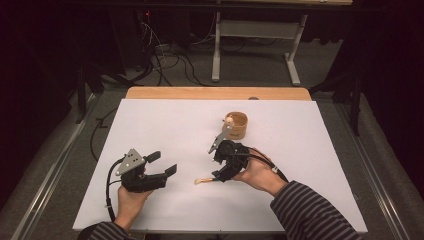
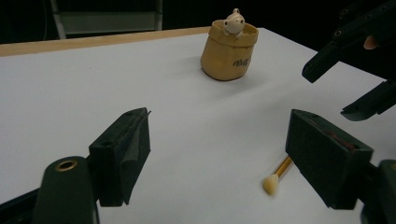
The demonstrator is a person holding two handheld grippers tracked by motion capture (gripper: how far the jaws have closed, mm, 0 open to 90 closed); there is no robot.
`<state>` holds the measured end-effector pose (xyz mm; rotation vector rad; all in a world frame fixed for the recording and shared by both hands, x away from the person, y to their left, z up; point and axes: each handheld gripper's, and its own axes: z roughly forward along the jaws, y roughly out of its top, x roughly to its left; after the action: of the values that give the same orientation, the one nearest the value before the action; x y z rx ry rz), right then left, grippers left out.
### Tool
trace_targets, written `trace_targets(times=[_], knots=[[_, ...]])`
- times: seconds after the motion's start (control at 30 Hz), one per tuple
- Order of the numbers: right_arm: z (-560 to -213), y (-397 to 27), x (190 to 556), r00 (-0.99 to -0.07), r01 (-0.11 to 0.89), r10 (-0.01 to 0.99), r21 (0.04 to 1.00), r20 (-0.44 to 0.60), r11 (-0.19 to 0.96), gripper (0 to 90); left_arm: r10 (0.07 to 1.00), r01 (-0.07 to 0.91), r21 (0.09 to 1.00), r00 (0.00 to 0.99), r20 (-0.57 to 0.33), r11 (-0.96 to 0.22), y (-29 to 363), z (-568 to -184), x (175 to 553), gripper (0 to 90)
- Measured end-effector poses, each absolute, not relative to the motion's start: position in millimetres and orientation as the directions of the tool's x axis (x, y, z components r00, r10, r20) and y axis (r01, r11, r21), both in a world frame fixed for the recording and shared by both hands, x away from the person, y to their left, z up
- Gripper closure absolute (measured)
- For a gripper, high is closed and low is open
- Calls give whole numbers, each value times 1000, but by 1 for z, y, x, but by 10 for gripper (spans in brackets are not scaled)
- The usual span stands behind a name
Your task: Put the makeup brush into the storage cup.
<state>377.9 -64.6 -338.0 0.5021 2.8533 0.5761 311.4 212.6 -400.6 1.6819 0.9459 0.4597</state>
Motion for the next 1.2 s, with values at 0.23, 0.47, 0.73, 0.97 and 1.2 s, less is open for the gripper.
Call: trace_targets(times=[0.23, 0.47, 0.73, 0.97, 1.2], knots=[[-343, -63, 380, -926, 302, 362, 368, -105, 879, 418, 779, 354, 931, 607, -160, -85, 213, -401, 311, 228], [-347, -60, 382, -929, 307, 357, 341, -94, 889, 442, 779, 353, 932, 606, -160, -83, 213, -400, 311, 228], [-352, -57, 383, -931, 317, 356, 302, -83, 899, 463, 779, 354, 932, 605, -162, -81, 214, -400, 311, 227], [-361, -54, 387, -937, 314, 342, 258, -70, 914, 487, 780, 352, 932, 606, -160, -82, 214, -400, 310, 228], [-370, -50, 389, -944, 304, 324, 218, -65, 927, 518, 779, 351, 933, 606, -160, -81, 214, -400, 310, 227]])
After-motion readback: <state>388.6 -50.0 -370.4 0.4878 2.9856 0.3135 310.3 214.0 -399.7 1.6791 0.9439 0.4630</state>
